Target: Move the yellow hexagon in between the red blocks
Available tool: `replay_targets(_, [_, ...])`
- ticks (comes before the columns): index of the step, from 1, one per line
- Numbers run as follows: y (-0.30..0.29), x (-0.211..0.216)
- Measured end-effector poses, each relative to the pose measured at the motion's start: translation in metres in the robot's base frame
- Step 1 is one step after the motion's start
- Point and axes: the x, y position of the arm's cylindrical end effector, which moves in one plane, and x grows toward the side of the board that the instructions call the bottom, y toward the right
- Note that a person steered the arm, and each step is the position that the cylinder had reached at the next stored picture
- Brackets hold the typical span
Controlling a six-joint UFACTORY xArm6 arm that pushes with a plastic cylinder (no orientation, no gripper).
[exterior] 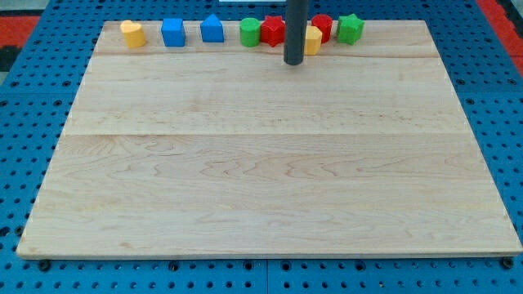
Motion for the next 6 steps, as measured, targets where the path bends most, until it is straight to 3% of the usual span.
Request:
replay_targets(1, [0.059,-0.001])
replay_targets(4, [0.004,-0.054])
replay_targets(5, [-0.005,-0.052])
replay_targets(6, [0.027,-0.019])
